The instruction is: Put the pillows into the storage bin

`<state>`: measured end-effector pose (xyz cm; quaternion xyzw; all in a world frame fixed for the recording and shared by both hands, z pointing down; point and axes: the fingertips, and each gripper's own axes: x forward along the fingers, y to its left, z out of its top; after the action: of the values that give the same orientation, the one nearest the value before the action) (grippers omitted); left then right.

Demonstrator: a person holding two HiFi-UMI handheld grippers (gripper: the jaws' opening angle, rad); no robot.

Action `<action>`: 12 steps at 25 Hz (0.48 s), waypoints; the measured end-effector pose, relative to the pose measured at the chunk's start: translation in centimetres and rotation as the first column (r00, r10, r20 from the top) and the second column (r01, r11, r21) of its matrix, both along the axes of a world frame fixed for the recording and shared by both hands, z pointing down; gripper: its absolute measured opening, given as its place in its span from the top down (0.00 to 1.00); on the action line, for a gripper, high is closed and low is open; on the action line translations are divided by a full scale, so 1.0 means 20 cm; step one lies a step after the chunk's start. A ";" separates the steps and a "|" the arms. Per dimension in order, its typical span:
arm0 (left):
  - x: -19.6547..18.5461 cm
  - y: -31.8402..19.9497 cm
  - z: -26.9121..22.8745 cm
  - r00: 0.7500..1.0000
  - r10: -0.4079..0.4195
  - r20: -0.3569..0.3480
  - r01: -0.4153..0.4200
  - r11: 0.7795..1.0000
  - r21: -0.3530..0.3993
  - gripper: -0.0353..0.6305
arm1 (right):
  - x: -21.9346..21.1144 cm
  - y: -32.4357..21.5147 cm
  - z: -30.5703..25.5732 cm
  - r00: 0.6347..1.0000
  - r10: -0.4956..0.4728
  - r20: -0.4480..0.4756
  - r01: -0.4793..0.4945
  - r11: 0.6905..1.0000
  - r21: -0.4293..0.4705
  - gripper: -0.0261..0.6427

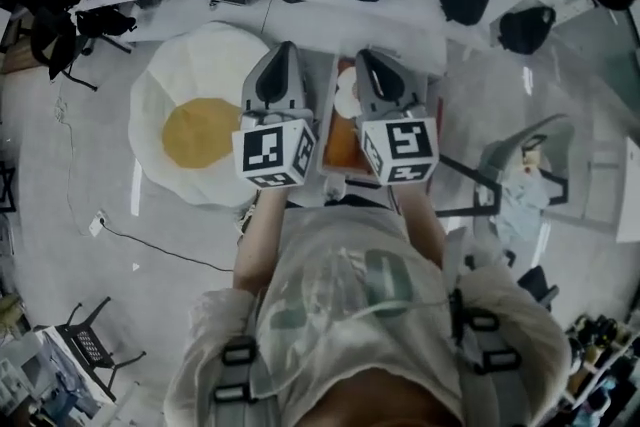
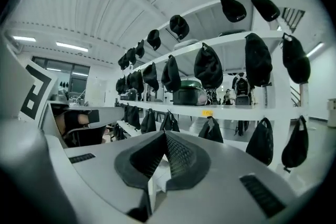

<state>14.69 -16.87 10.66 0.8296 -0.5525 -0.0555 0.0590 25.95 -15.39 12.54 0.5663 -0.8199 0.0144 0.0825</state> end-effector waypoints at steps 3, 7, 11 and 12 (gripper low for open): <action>0.00 0.06 -0.05 0.998 -0.016 0.053 0.015 0.999 0.033 0.94 | 0.02 0.05 -0.04 1.000 0.001 -0.007 -0.001 1.000 0.026 0.95; -0.07 0.10 -0.05 0.996 -0.029 0.080 0.028 0.999 0.021 0.94 | 0.00 0.07 -0.08 1.000 0.014 0.005 -0.014 0.999 0.031 0.95; -0.01 0.05 -0.03 0.994 -0.037 0.099 0.037 0.999 0.008 0.94 | 0.07 0.03 -0.03 0.999 0.010 0.036 -0.011 1.000 0.019 0.95; 0.01 0.04 -0.02 0.994 -0.035 0.107 0.034 0.999 0.011 0.94 | 0.08 0.02 -0.01 0.999 0.009 0.043 -0.010 1.000 0.021 0.95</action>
<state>14.94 -16.03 10.18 0.8220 -0.5688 -0.0145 0.0243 27.65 -14.94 12.26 0.5705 -0.8189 0.0182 0.0589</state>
